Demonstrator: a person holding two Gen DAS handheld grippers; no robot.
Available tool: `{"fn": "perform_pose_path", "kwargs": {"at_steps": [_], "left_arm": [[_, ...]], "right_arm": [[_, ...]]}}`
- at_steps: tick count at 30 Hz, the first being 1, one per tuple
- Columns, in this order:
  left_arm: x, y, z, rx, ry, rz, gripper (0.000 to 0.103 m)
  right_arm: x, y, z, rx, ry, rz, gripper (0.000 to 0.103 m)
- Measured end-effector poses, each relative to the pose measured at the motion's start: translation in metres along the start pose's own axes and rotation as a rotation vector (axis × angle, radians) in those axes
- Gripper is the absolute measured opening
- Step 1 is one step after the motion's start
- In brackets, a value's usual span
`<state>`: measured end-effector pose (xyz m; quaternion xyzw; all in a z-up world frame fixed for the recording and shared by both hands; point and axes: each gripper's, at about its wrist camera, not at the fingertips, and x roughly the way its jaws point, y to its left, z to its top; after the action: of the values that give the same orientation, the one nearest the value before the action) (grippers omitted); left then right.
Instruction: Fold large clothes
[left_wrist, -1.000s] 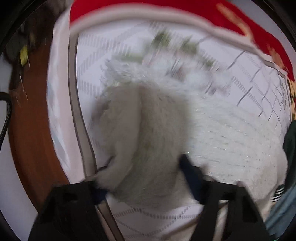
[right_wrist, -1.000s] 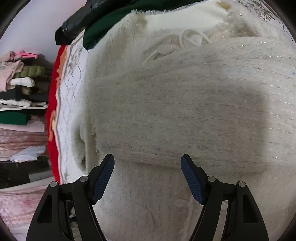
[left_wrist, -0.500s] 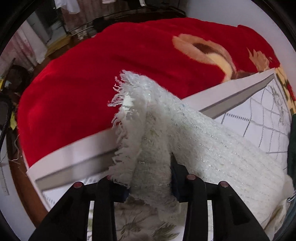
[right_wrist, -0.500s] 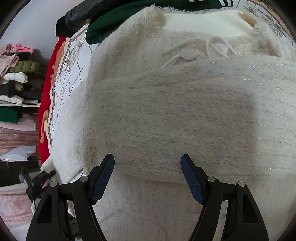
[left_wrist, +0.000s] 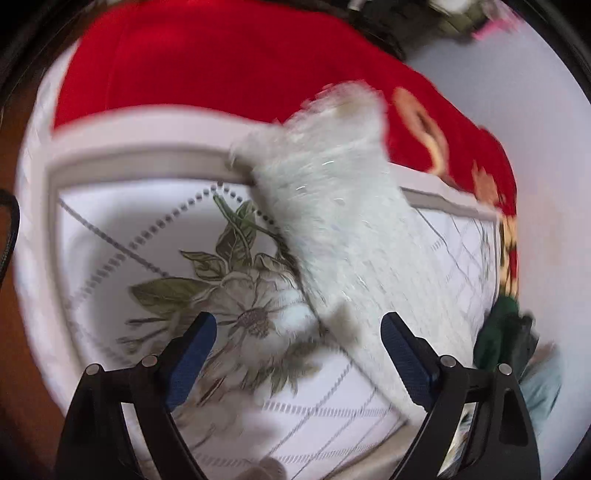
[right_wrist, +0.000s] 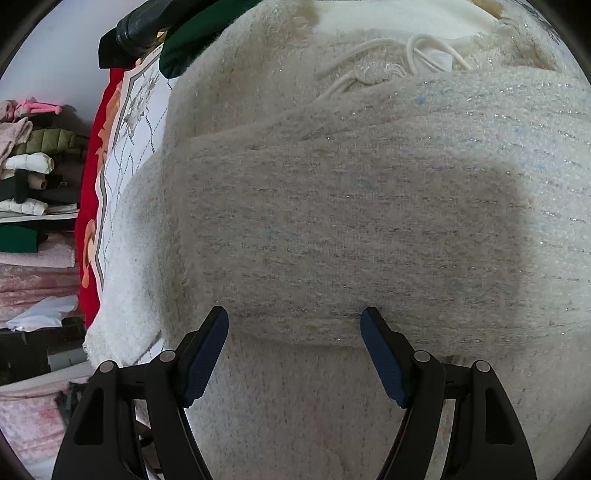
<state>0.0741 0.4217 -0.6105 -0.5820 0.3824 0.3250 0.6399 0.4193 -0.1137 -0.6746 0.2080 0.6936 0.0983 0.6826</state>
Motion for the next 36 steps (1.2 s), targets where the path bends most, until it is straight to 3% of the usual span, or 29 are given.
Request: {"fn": "perform_pose_path", "kwargs": {"at_steps": [4, 9, 10, 11, 12, 15, 20, 23, 26, 27, 33, 35, 36], "left_arm": [[0.006, -0.023, -0.005, -0.022, -0.088, 0.03, 0.091], [0.013, -0.056, 0.014, 0.101, -0.19, 0.094, 0.087], [0.018, -0.064, 0.018, 0.117, -0.206, 0.114, 0.081], [0.016, -0.065, 0.018, 0.134, -0.221, 0.131, 0.055], [0.017, -0.07, 0.02, 0.16, -0.237, 0.165, 0.022], [0.008, -0.095, 0.022, 0.26, -0.267, 0.186, 0.009], [-0.047, -0.148, -0.002, 0.484, -0.372, 0.163, 0.008], [-0.084, -0.196, -0.039, 0.64, -0.438, 0.141, 0.008], [-0.101, -0.251, -0.09, 0.781, -0.455, 0.094, 0.008], [-0.104, -0.262, -0.104, 0.814, -0.448, 0.076, 0.008], [-0.105, -0.346, -0.268, 1.113, -0.296, -0.092, 0.008], [-0.092, -0.366, -0.343, 1.216, -0.18, -0.148, 0.008], [-0.087, -0.371, -0.366, 1.248, -0.147, -0.157, 0.008]], "right_arm": [[0.0, -0.001, -0.001, 0.001, -0.011, 0.004, 0.076], [-0.002, -0.001, -0.003, 0.013, -0.018, -0.004, 0.076], [-0.002, 0.0, -0.004, 0.02, -0.018, -0.005, 0.076], [-0.003, 0.001, -0.004, 0.027, -0.018, -0.002, 0.076], [-0.003, 0.002, -0.004, 0.034, -0.02, 0.002, 0.076], [-0.004, 0.008, -0.005, 0.035, -0.026, 0.026, 0.076], [0.018, 0.026, 0.0, 0.015, -0.004, 0.125, 0.076], [0.03, 0.029, 0.005, 0.006, 0.019, 0.111, 0.076], [0.004, 0.009, 0.006, 0.081, 0.012, 0.251, 0.076], [-0.008, 0.0, 0.005, 0.094, 0.002, 0.259, 0.076], [-0.102, -0.098, -0.016, 0.153, -0.098, 0.173, 0.076], [-0.128, -0.139, -0.023, 0.196, -0.119, 0.131, 0.076], [-0.141, -0.161, -0.028, 0.221, -0.131, 0.112, 0.076]]}}
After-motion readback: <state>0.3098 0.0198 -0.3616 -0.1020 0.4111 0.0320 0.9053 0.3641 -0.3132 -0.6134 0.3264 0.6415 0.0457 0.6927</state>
